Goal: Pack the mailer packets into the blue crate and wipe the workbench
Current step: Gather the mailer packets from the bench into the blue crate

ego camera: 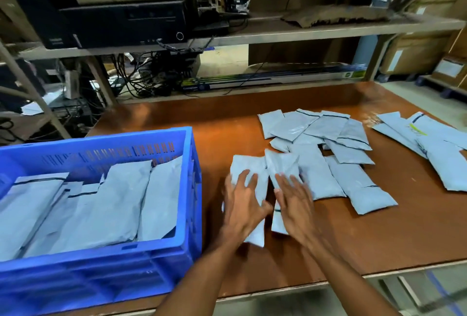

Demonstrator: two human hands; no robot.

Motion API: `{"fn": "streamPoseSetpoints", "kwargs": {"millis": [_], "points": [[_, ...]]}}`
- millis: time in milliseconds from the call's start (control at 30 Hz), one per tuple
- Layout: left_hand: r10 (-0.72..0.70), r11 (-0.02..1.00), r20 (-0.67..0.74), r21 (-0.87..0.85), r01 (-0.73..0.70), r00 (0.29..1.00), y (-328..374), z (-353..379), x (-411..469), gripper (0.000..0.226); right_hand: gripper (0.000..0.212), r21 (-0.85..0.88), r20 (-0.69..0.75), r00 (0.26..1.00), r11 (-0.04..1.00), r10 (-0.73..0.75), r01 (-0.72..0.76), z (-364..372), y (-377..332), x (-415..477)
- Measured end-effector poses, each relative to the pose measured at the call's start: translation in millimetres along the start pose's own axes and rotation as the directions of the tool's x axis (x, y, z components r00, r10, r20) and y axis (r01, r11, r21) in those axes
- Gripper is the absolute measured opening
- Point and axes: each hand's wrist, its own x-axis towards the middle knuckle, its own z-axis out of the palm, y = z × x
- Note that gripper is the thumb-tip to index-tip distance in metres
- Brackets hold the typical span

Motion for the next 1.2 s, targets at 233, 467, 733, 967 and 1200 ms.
{"fn": "streamPoseSetpoints", "kwargs": {"millis": [233,467,733,967,1200], "points": [[0.000,0.997,-0.324,-0.069,-0.023,0.946,22.3,-170.5,49.3,0.068,0.043,0.345,-0.312,0.948,0.923,-0.061,0.173,-93.7,-149.2,63.7],[-0.061,0.998,-0.354,-0.013,0.060,0.933,-129.2,-304.0,24.6,0.076,0.049,0.222,-0.135,0.947,0.923,-0.291,0.315,-52.5,-292.5,72.8],[-0.286,0.936,-0.171,0.163,0.313,0.943,-324.4,-317.2,-42.2,0.096,0.029,0.110,0.284,0.826,0.873,-0.486,0.476,86.5,-419.2,45.5],[-0.438,0.863,0.302,0.406,0.301,0.847,-416.2,-305.3,-54.7,0.063,0.059,-0.122,0.706,0.679,0.910,-0.201,0.396,172.5,-472.5,31.3],[-0.456,0.860,0.571,0.480,0.172,0.682,-435.1,-302.7,-67.0,0.061,0.074,-0.155,0.904,0.415,0.832,-0.098,0.533,184.5,-462.1,34.6]]}}
